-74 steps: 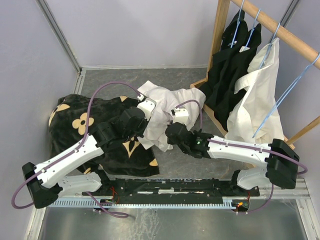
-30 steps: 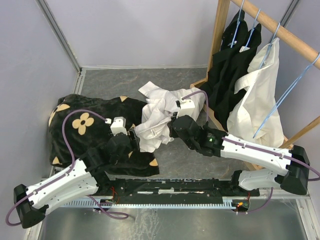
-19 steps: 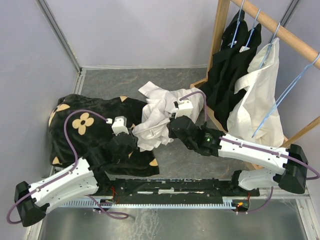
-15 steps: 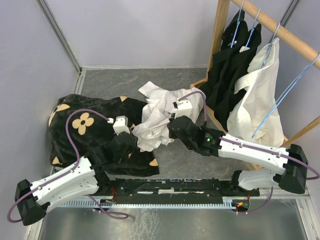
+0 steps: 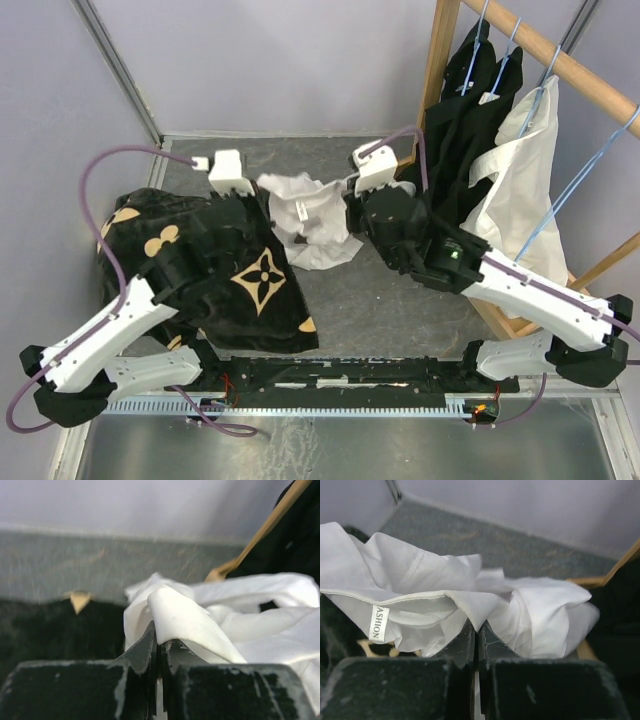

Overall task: Place the shirt on the hanger
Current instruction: Adjust the shirt at the center of the board.

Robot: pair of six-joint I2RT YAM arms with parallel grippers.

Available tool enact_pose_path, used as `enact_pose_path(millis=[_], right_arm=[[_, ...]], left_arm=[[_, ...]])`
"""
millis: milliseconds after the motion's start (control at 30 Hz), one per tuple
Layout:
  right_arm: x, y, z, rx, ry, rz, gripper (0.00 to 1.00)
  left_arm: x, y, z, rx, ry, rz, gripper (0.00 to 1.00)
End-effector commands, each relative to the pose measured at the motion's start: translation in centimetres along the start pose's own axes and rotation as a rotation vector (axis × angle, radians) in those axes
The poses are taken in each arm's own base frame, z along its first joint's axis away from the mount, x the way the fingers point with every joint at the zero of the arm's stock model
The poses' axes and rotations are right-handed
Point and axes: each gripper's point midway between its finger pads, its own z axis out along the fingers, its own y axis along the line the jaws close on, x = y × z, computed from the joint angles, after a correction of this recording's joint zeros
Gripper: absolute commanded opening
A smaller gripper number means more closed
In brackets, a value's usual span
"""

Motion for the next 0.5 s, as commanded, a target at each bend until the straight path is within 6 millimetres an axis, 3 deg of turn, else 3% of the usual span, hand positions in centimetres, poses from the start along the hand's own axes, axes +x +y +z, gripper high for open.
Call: enact_pose_path(millis=[0,100,233,333,467], right_arm=[[-10.7,-2.6,-2.4,0.088,-0.226,-0.079,0.0],[-16.7,-3.0,-4.0,0.103,-0.337,-0.097,0.0],[-23.4,-3.8,-6.7,0.105,-0.457,-0.083,0.0],[-26.5,-4.3,-8.1,0.112,-0.53,-0.086,0.0],[-29.7,-5.0,-10.3,0.094,-0.625,-0.083,0.0]], left_arm=[[-12.3,-1.7,-2.1,0.06,-0.264,0.035,0.03],[-18.6,-3.1,-3.2,0.086,-0.381,0.067,0.03],[-25.4,-2.9,-4.4,0.005,-0.521,0.097,0.03],[-28.4,-3.9,-5.1,0.031,-0.59,0.11,0.03],[-30.7,-5.9,-5.6,0.107,-0.651,0.14,0.03]])
